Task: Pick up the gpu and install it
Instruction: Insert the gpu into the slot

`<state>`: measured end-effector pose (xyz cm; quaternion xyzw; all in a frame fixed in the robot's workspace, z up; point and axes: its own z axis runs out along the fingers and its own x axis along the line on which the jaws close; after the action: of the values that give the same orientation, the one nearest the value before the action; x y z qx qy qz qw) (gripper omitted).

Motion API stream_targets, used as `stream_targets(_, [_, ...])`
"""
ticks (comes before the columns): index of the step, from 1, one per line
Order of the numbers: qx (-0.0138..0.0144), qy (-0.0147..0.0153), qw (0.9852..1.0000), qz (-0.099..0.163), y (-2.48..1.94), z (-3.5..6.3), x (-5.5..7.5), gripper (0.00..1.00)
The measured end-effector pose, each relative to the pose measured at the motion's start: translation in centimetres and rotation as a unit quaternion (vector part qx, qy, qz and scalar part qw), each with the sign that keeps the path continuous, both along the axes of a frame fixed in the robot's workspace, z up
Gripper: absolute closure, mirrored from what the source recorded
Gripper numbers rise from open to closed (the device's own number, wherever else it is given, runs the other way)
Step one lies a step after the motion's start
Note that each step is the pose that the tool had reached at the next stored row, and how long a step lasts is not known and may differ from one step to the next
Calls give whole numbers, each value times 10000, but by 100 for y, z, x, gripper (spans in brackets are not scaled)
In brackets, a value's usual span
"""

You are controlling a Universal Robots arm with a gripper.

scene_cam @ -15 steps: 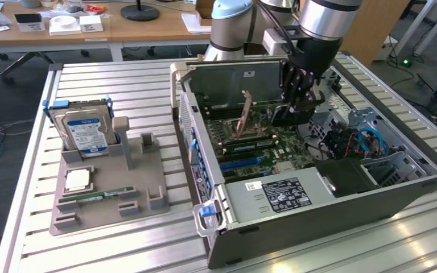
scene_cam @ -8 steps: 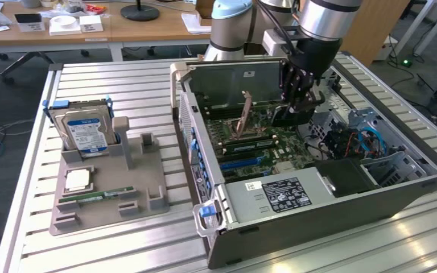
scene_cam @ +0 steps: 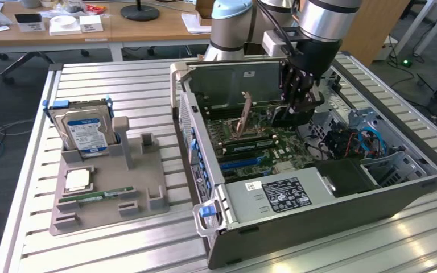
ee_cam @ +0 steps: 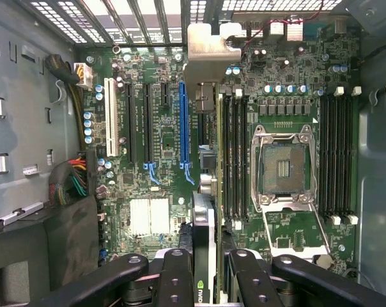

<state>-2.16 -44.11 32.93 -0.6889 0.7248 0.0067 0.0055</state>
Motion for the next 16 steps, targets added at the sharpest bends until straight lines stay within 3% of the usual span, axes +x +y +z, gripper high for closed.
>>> stream_targets(16, [0,0,10000,0,0,-35,0,73])
